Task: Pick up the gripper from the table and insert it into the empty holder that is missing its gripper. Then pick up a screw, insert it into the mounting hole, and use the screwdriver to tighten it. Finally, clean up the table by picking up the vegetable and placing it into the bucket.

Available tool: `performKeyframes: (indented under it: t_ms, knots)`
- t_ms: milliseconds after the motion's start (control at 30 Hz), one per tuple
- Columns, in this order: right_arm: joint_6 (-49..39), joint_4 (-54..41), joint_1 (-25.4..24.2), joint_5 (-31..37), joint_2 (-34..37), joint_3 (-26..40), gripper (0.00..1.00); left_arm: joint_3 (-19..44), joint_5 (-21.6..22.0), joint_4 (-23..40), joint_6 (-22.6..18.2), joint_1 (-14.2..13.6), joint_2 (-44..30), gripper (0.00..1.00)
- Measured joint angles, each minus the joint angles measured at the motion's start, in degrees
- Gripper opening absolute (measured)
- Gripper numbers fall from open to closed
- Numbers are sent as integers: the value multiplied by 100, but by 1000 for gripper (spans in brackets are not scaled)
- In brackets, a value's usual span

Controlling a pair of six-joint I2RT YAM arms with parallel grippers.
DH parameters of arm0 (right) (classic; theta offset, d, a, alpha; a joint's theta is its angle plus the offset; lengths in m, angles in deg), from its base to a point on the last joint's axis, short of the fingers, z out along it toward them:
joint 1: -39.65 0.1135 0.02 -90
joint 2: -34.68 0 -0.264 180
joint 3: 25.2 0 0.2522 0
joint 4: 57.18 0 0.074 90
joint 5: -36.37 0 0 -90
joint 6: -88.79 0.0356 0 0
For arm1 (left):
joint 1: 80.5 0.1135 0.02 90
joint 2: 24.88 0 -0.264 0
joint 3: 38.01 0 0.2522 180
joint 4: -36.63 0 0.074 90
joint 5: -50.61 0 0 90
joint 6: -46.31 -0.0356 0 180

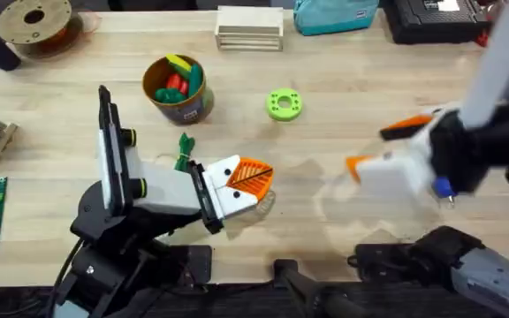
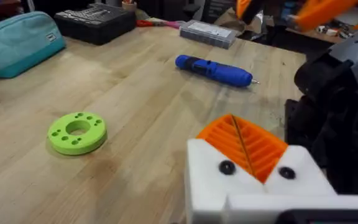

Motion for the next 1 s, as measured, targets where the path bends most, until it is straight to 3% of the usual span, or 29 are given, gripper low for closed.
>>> performKeyframes:
  t_ms: [333,467,667,1000]
  knots:
    - [-708,435,-2907,1043,1082,0,892,0,11,0,0,0,1,4]
    - [-1213,576,-3697,1161,1683,0,894,0,11,0,0,0,-1,4]
    - [-1716,761,-4474,1211,2797,0,894,0,11,0,0,0,1,4]
    - [-2172,1199,-5066,1414,3892,-4,894,0,11,0,0,0,-1,4]
